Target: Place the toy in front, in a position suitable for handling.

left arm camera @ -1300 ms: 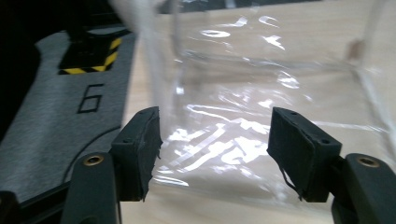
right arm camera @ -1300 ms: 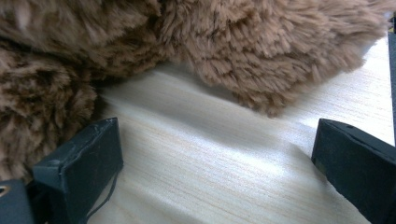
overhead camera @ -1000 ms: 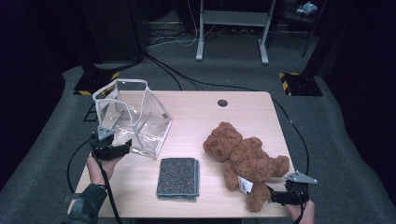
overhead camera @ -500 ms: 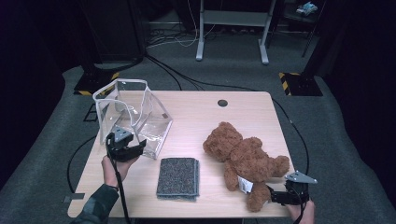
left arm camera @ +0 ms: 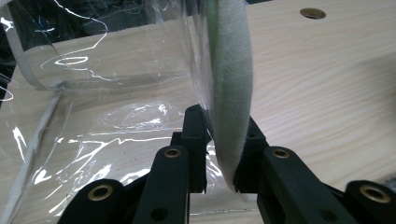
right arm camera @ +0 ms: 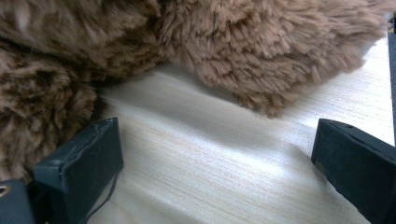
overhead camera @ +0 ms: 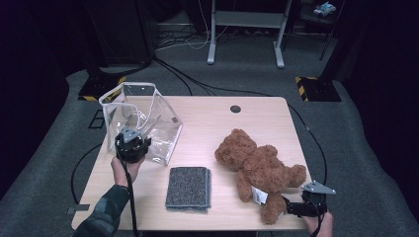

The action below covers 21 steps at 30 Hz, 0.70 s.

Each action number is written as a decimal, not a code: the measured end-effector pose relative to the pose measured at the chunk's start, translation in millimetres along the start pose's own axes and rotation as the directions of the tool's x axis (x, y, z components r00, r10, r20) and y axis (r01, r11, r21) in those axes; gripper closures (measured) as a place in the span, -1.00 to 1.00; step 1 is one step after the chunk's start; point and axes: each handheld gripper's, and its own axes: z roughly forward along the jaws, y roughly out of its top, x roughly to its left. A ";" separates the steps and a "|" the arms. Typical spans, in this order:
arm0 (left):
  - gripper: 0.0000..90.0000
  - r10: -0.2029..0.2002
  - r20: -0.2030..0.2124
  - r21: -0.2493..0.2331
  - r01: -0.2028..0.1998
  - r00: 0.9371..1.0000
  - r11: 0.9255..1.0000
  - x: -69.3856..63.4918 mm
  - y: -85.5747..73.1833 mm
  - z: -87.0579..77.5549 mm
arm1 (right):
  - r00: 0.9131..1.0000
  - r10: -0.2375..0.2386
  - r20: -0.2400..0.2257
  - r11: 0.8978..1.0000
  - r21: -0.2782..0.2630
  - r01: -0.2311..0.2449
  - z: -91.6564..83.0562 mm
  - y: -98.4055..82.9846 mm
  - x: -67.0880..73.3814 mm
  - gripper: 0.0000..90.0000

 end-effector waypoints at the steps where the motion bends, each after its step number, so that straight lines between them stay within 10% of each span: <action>1: 0.75 -0.005 -0.005 -0.001 0.005 1.000 1.000 0.8 2.3 4.4 | 1.000 0.000 0.000 1.000 0.000 0.000 0.0 0.0 0.0 -0.97; 21: 0.76 -0.029 -0.064 0.003 0.029 0.998 1.000 13.9 33.6 37.6 | 1.000 0.005 0.004 1.000 -0.001 -0.005 -0.1 -0.1 0.5 -0.97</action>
